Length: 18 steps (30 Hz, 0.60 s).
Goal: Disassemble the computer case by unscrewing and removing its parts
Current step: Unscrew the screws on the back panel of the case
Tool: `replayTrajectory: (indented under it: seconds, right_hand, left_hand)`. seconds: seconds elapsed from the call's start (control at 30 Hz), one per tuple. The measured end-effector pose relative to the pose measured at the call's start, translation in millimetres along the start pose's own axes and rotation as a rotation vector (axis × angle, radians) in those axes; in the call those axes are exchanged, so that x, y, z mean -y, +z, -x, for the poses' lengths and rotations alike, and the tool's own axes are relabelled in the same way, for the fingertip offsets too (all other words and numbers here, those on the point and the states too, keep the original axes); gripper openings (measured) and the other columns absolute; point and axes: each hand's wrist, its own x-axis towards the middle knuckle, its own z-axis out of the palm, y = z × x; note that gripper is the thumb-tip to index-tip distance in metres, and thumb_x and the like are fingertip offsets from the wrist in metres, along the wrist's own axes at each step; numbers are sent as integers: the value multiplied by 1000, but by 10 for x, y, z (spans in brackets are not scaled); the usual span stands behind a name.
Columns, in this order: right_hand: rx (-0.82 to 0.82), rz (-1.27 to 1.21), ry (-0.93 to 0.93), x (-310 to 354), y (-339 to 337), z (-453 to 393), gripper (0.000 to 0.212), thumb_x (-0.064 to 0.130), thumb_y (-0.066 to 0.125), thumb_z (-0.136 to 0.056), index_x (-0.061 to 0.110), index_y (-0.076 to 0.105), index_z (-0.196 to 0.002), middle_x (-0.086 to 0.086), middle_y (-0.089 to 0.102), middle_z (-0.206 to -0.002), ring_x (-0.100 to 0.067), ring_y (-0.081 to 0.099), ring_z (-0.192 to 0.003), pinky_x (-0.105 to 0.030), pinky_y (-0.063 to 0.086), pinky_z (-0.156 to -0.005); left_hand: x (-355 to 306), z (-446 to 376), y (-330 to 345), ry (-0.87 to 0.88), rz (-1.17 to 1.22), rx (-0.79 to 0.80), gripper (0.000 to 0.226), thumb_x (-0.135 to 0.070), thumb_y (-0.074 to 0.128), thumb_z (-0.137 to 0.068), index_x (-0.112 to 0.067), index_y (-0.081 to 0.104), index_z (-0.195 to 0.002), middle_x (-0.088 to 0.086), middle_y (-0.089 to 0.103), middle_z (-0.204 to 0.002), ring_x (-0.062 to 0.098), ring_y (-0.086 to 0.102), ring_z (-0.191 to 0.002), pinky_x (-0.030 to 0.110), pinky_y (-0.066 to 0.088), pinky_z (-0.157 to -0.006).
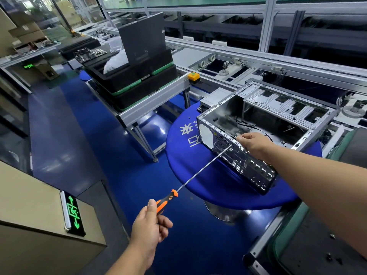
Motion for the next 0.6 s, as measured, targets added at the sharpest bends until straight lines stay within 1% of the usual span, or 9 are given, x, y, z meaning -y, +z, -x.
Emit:
replayTrajectory:
  seconds: [0.1,0.17,0.2,0.27,0.3,0.37,0.43,0.53,0.6]
  right_hand:
    - [5,9,3,-5,-5,4,42,49,59,-100,18,63,-73,6,53,-59,-17,47,-59,-31,39,-65]
    - [5,9,2,-12,-8,0,41,50,59,-100,19,66,-75,6,55,-60,-17,49,-61,-31,41,-67]
    - [3,11,-1,-15,-9,-3,39,50,58,-100,19,68,-77,6,56,-61,-17,51,-63,-31,42,-69]
    - [0,25,-6,-21,-7,-11,37,50,58,-101,21,71,-83,4,59,-65,-18,54,-66,-30,44,-71]
    - [-1,31,-7,-22,-6,-15,36,50,58,-101,22,72,-85,3,60,-67,-18,55,-67,-29,44,-72]
    - [-2,37,-8,-22,-3,-18,34,51,57,-101,24,72,-87,4,60,-66,-17,55,-67,-30,43,-72]
    - [-4,40,-12,-22,-3,-24,30,50,58,-101,26,72,-90,6,60,-67,-16,56,-70,-30,43,-73]
    - [-7,52,-22,-17,-4,-24,26,50,57,-101,29,72,-98,8,64,-75,-19,61,-82,-31,45,-82]
    - [-7,63,-27,-17,-9,-19,27,51,56,-101,31,72,-104,9,65,-79,-19,61,-86,-31,44,-87]
  left_hand:
    - [4,-12,-2,-80,-26,-26,70,-72,40,-102,-6,64,-97,19,69,-69,18,50,-46,25,38,-41]
    - [7,-11,-1,-109,-25,-20,71,-71,40,-102,-6,64,-90,19,70,-72,19,52,-49,27,38,-43]
    - [10,-8,5,-104,-5,-10,68,-67,40,-105,-5,67,-94,19,70,-74,19,52,-50,28,37,-44]
    - [22,-9,1,-75,81,15,52,-52,40,-110,-9,69,-112,17,68,-77,18,51,-53,30,35,-46]
    - [27,-15,-5,-57,116,24,44,-45,41,-111,-10,67,-119,15,66,-78,19,52,-54,30,35,-46]
    - [30,-24,-7,-12,130,25,35,-36,41,-112,-9,61,-123,13,66,-79,19,52,-55,31,34,-47]
    - [23,-33,-2,24,105,17,33,-35,41,-113,-8,59,-122,12,66,-78,18,51,-55,30,34,-47]
    - [17,-33,1,23,26,-8,40,-42,40,-113,-8,59,-117,15,68,-76,17,50,-53,29,35,-47]
    - [13,-26,2,5,-6,-18,44,-48,40,-112,-11,63,-116,17,69,-73,16,49,-50,27,35,-45]
